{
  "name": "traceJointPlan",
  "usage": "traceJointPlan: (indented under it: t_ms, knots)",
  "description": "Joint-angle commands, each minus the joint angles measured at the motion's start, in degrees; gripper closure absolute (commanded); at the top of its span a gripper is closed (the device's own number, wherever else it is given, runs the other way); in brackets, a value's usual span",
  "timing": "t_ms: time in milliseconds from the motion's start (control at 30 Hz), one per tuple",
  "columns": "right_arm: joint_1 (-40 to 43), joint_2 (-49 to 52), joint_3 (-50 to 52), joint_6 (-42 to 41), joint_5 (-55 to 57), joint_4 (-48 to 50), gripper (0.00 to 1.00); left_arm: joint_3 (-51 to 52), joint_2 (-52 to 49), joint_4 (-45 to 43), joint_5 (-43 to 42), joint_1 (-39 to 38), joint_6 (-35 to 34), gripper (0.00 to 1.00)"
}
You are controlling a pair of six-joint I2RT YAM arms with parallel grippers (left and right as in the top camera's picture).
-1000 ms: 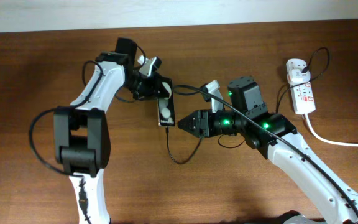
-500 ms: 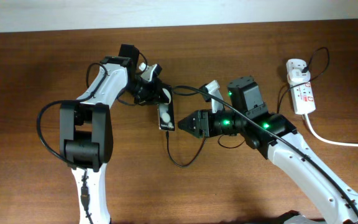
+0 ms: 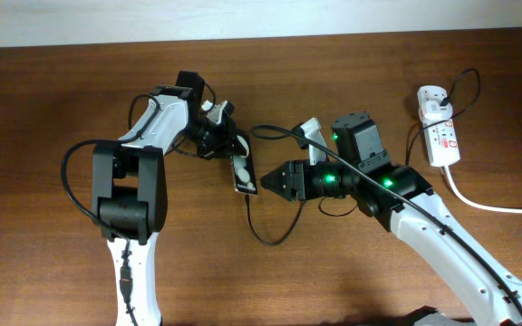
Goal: Plug charger to phone and switch on socket
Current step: 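Lower the phone flat onto the table with the left gripper and release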
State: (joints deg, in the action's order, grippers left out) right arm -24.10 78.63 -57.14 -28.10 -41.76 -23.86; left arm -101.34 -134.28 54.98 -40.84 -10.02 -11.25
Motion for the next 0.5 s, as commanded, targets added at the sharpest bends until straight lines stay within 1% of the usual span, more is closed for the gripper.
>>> traceJointPlan:
  t_ms: [0,33,133,200,300,467]
  knots:
    - [0.11,-1.01,-1.14,0.90,0.70,0.04,0.53,0.07,-1.16,-0.26,3.41,-0.11,-0.09,0.86]
    - [0.11,-1.01,-1.14,0.90,0.70,0.04,0.52,0.07,-1.16,-0.26,3.41,-0.11,-0.09,0.83]
    - [0.11,-1.01,-1.14,0.90,0.68,0.00,0.53,0.04,-1.16,-0.26,3.85,-0.07,-0.09,0.69]
    - [0.11,-1.01,-1.14,0.90,0.68,-0.02,0.53,0.04,-1.14,-0.24,4.44,-0.07,-0.11,0.64]
    - [0.11,-1.01,-1.14,0.90,0.68,-0.20,0.53,0.04,-1.14,0.07,7.13,-0.04,-0.87,0.61]
    - [0.11,-1.01,-1.14,0.90,0.70,-0.66,0.53,0.04,-1.14,0.35,14.12,-0.04,-2.47,0.60]
